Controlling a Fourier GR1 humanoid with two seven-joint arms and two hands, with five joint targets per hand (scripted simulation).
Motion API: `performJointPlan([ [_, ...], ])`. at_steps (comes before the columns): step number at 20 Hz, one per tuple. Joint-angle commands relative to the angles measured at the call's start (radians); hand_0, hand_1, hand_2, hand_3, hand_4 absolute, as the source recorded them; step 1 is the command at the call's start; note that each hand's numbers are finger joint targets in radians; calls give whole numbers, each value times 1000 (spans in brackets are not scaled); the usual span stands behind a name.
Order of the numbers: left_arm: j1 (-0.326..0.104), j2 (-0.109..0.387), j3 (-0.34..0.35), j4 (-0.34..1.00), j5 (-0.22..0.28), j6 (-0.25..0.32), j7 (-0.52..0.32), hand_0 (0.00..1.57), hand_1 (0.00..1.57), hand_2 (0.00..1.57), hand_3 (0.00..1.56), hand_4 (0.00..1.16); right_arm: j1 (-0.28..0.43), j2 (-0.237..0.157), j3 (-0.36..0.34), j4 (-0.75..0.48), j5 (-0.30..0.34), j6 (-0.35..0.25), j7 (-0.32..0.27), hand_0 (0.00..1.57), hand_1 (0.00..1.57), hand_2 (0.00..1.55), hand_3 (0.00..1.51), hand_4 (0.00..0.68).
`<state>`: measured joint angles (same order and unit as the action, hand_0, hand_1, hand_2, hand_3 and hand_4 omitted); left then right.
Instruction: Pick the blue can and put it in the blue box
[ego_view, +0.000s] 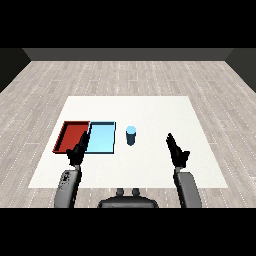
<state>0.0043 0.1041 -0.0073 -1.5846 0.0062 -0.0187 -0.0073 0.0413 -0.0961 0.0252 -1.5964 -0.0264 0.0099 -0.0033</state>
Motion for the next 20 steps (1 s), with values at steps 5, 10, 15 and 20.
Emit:
performJointPlan([
  [5,-1,-12,-5,27,-22,-4,9,0,0,0,0,0,-292,78,7,208,116,-133,41,0,0,0,0,0],
  [10,-1,-63,67,-99,107,-41,-314,0,0,0,0,0,-293,95,32,171,-72,-69,-231,0,0,0,0,0],
  [15,49,-83,40,-31,100,-82,-418,0,0,0,0,0,-370,95,35,327,-99,-65,-342,0,0,0,0,0],
  [20,-60,-63,68,-20,117,-63,-346,0,0,0,0,0,-380,95,4,277,-89,-44,-272,0,0,0,0,0],
])
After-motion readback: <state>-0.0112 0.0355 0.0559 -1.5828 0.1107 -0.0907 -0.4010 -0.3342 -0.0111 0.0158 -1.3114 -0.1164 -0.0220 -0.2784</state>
